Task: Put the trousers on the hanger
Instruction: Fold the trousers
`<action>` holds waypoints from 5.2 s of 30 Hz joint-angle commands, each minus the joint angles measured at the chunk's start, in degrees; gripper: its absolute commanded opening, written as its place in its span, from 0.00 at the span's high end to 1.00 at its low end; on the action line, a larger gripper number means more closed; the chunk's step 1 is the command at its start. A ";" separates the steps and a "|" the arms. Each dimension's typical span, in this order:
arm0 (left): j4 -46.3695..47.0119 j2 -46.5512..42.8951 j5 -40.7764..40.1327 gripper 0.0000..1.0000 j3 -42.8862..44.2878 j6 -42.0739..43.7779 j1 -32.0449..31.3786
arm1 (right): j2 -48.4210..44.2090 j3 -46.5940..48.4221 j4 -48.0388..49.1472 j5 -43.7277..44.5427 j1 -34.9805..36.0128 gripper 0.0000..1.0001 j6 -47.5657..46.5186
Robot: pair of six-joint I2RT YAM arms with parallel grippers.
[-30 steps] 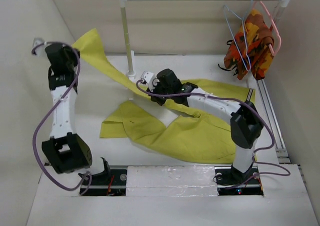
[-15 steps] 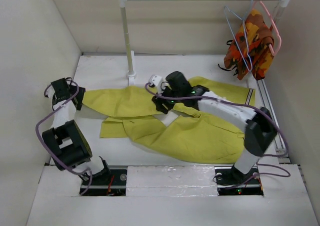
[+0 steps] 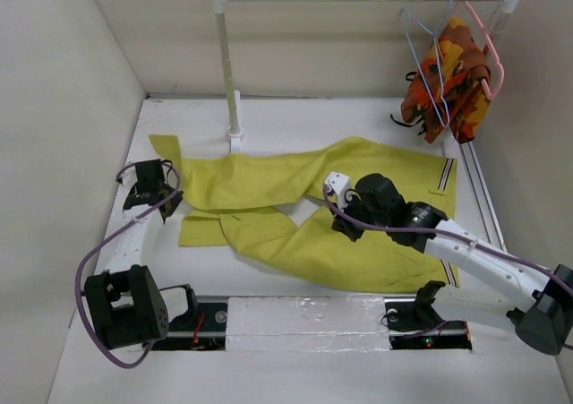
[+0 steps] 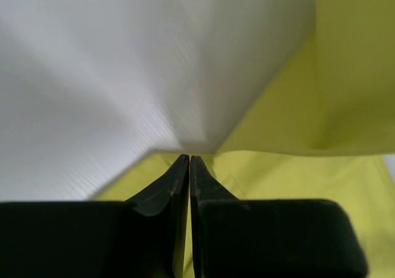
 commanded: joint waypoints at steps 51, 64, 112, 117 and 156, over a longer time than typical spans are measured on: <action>2.91 3.11 4.69 0.44 5.89 6.73 -20.24 | 12.86 -2.64 11.37 -6.20 -82.54 1.00 3.95; 3.18 11.18 5.05 0.44 4.47 -1.11 -10.82 | 7.97 5.20 0.90 4.47 -75.47 0.31 -3.51; -5.78 -9.97 20.33 0.64 -1.49 9.43 -0.53 | 41.10 34.84 4.77 19.77 17.57 1.00 2.29; -6.06 -10.07 20.96 0.68 -1.07 11.09 -0.53 | 26.31 22.64 2.92 15.37 17.57 1.00 1.76; -3.14 34.84 1.18 0.41 22.82 5.38 -0.72 | 13.64 40.79 -6.40 -4.76 17.74 1.00 -7.65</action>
